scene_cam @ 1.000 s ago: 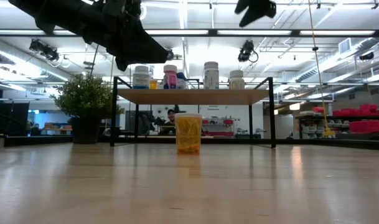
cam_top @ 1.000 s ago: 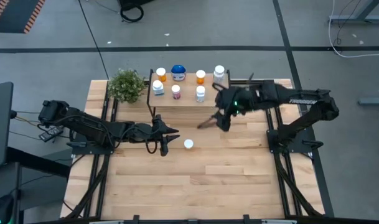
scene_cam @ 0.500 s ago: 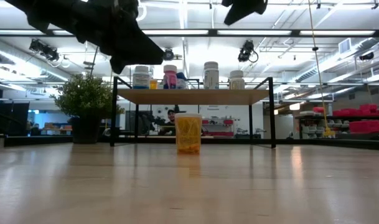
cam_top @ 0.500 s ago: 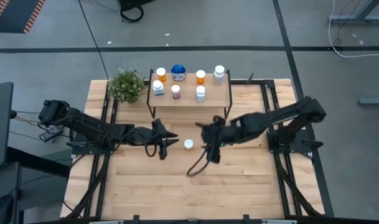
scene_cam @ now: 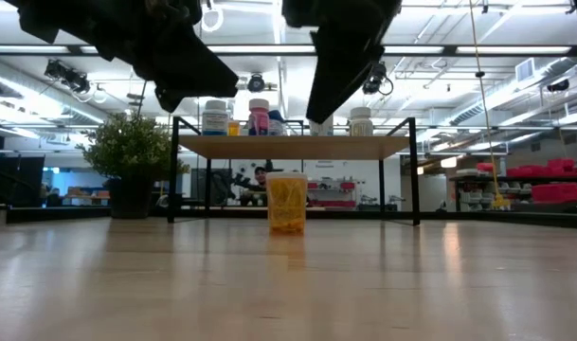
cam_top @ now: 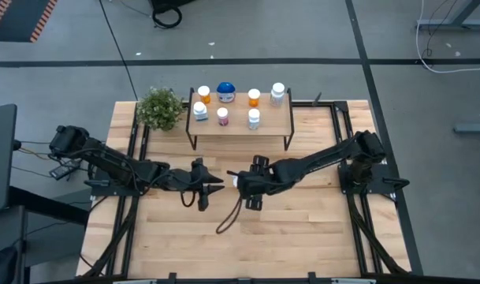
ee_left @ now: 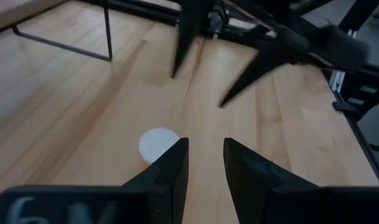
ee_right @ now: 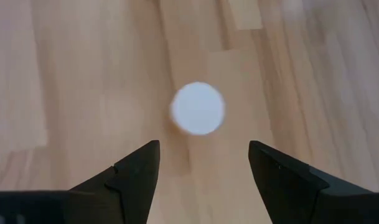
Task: Pick and place medicine bottles onto shelf by color
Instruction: Put the orange pill bottle on the shelf
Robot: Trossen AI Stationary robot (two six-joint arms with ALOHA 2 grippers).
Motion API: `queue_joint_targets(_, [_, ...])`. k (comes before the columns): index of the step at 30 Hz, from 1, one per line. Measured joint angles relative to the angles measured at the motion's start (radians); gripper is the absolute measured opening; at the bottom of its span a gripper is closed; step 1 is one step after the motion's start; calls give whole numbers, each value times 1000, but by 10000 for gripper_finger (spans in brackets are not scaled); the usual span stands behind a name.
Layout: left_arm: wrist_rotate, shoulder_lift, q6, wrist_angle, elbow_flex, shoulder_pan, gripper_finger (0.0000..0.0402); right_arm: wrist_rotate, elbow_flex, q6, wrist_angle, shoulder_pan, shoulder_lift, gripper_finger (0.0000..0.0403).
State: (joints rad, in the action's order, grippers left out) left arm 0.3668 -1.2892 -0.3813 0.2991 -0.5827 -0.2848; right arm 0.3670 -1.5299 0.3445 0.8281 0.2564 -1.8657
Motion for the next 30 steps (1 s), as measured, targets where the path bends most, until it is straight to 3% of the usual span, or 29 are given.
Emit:
queue_joint_targets(8, [6,0,-1,-29,0,-12,107,-14,0,-46,-63,-25,-4,259])
queue_joint_targets(21, [7,0,-8,-29,0,-17,107,19,0,-57,-77,-32,-4,320])
queue_joint_targets(30, [6,0,-28,-43,0,-17,107,25,-1,-53,-96,-37,-28,324])
